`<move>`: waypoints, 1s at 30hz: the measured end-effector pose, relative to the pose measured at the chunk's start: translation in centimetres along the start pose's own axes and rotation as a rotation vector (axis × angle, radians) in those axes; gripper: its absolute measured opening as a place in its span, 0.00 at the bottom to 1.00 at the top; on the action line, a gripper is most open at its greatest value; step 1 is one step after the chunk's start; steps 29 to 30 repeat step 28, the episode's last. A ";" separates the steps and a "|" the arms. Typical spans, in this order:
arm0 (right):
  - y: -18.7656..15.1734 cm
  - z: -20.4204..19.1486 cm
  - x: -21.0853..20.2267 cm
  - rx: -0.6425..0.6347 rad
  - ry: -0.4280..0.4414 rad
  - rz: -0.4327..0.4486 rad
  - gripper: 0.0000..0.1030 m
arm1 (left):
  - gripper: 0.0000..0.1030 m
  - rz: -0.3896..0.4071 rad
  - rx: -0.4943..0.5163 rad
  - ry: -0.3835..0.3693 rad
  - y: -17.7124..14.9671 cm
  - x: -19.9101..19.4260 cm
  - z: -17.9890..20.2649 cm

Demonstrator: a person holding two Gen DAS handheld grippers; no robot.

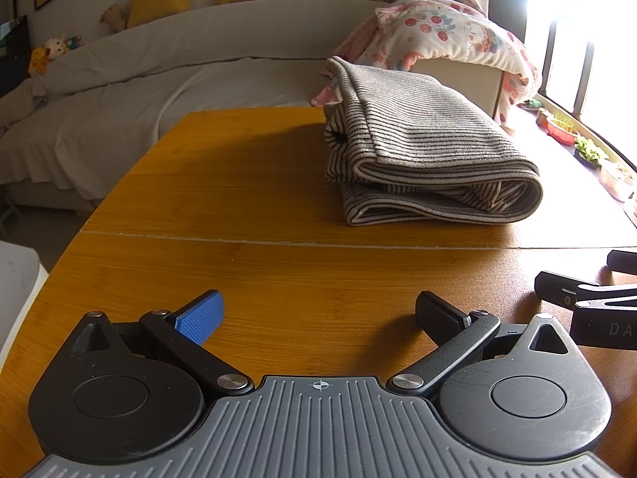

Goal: Fold clothes

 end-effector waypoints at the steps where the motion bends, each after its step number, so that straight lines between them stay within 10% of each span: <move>1: 0.0 0.0 0.0 0.000 0.000 0.000 1.00 | 1.00 0.000 0.000 0.000 0.0 0.0 0.0; 22: 0.1 0.1 0.1 -0.004 0.006 0.000 1.00 | 1.00 0.002 -0.001 -0.003 0.0 -0.1 -0.1; 30: 0.5 -1.0 0.3 -0.034 0.041 -0.011 1.00 | 1.00 0.096 -0.107 -0.122 0.5 -1.4 -2.5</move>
Point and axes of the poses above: each gripper's, at about its wrist camera, not at the fingertips, and x roughly the way its jaws point, z to its right, y to its top, the point moved 5 cm from there along x, roughly the way its jaws point, and after that the axes turned 3 degrees about -y, right-handed, at the moved point
